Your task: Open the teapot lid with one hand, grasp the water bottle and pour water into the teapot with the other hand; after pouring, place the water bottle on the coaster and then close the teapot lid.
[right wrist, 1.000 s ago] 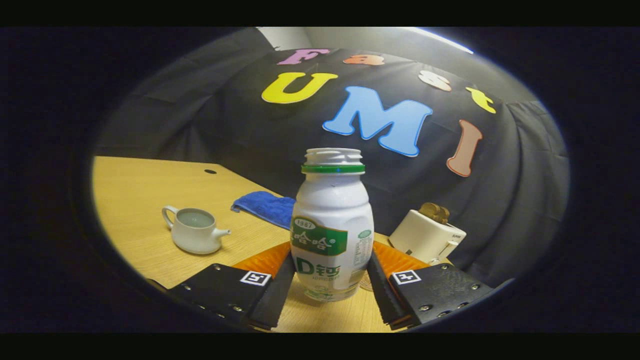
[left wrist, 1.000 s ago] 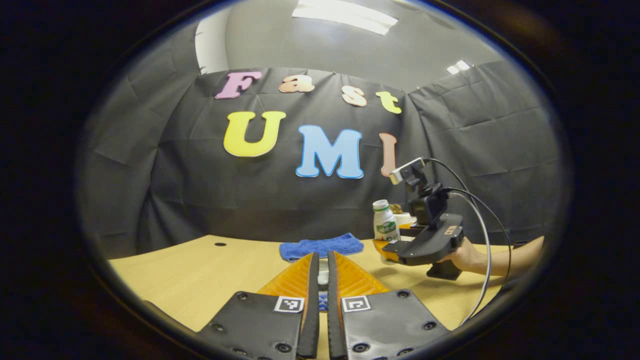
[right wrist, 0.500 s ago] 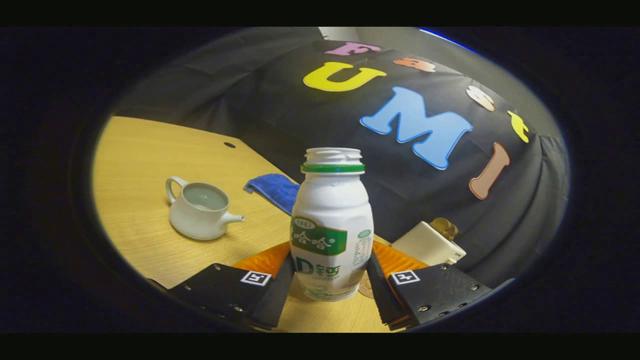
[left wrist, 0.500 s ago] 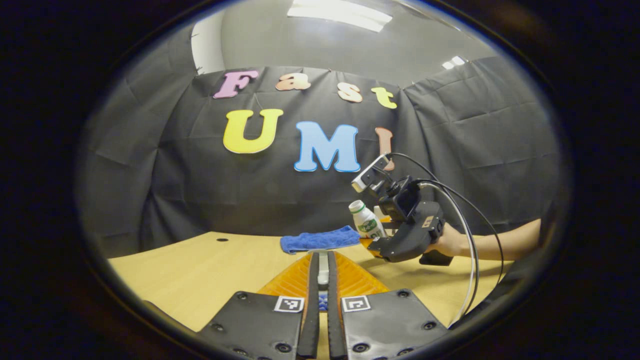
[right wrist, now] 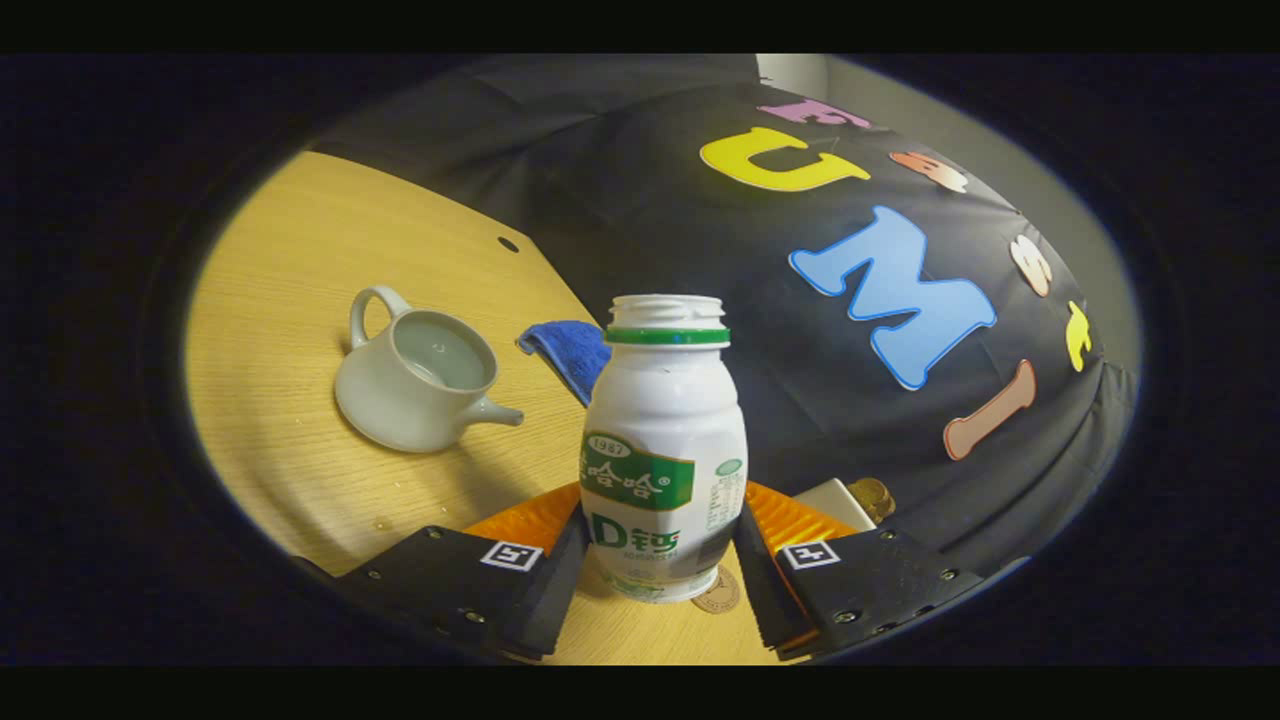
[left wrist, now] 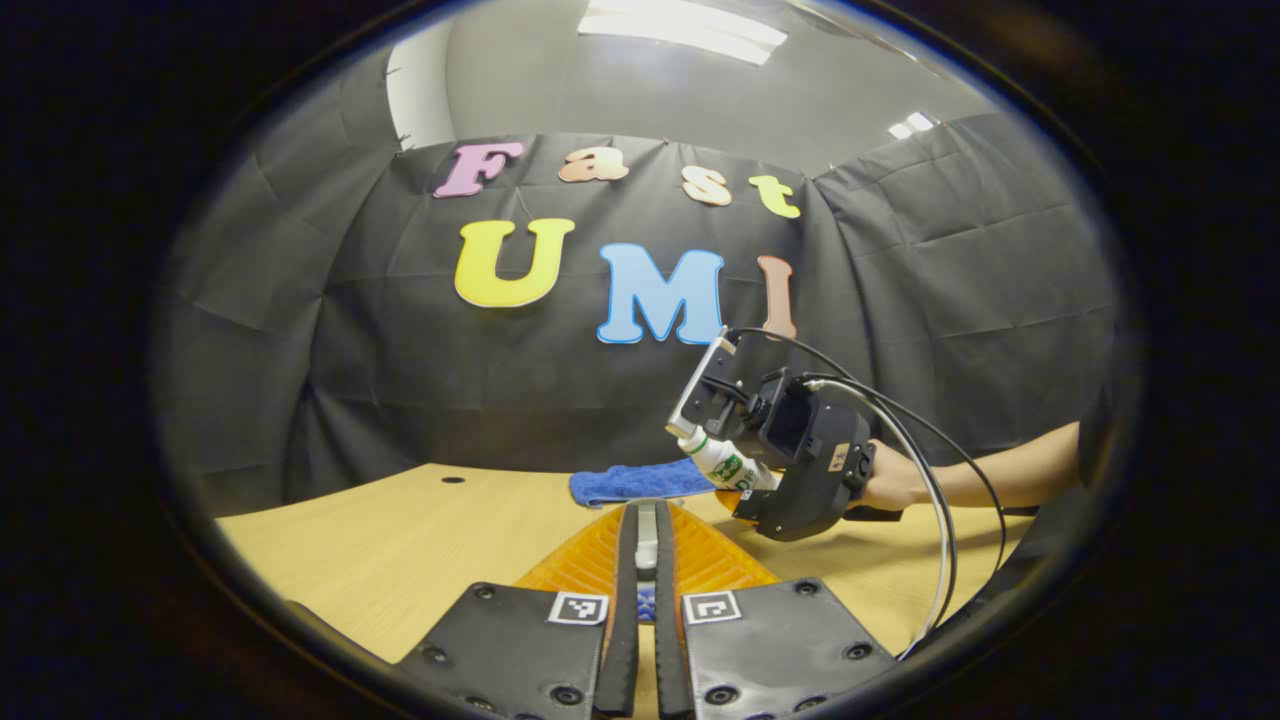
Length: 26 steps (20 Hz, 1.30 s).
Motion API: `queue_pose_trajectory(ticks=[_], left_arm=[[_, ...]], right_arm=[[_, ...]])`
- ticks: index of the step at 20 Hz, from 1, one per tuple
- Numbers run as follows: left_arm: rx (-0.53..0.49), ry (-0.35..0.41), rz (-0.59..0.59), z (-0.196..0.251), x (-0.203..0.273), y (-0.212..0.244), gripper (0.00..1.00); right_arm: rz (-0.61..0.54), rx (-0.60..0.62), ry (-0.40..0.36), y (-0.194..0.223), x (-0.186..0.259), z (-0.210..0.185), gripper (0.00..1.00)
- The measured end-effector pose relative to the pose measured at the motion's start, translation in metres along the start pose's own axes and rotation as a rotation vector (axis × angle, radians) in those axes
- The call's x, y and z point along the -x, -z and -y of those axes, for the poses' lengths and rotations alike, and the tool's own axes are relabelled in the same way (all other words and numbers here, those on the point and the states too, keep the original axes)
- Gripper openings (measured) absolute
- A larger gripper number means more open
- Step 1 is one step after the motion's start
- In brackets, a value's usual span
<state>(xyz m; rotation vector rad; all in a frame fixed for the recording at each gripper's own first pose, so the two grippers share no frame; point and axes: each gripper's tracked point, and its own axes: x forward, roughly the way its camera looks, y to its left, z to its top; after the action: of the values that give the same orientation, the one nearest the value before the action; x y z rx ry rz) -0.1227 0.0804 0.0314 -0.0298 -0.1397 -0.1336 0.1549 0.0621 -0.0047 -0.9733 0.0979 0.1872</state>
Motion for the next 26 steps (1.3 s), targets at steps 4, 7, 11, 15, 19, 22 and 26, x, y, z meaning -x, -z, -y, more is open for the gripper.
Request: queue_pose_trajectory(ticks=[4,7,11,15,19,22,26], left_arm=[[-0.016,0.007,-0.024,0.005,0.004,0.011,0.17],[-0.025,0.008,-0.016,0.004,0.005,0.009,0.17],[-0.032,-0.003,-0.018,0.0,0.005,0.011,0.13],[-0.014,-0.005,-0.031,-0.002,0.003,0.014,0.17],[-0.015,-0.007,-0.034,-0.004,0.003,0.015,0.14],[-0.015,-0.009,-0.033,-0.004,0.003,0.016,0.14],[-0.014,-0.007,-0.037,-0.004,0.002,0.017,0.13]], right_arm=[[-0.006,0.094,0.02,-0.001,-0.004,0.003,0.72],[-0.019,0.132,0.015,0.001,-0.005,0.0,0.72],[-0.029,0.237,0.04,0.0,-0.008,0.004,0.72],[-0.015,0.361,0.101,-0.005,-0.01,0.012,0.72],[-0.002,0.445,0.129,-0.01,-0.009,0.014,0.72],[0.002,0.487,0.141,-0.013,-0.01,0.016,0.72],[0.006,0.562,0.158,-0.013,-0.011,0.02,0.72]])
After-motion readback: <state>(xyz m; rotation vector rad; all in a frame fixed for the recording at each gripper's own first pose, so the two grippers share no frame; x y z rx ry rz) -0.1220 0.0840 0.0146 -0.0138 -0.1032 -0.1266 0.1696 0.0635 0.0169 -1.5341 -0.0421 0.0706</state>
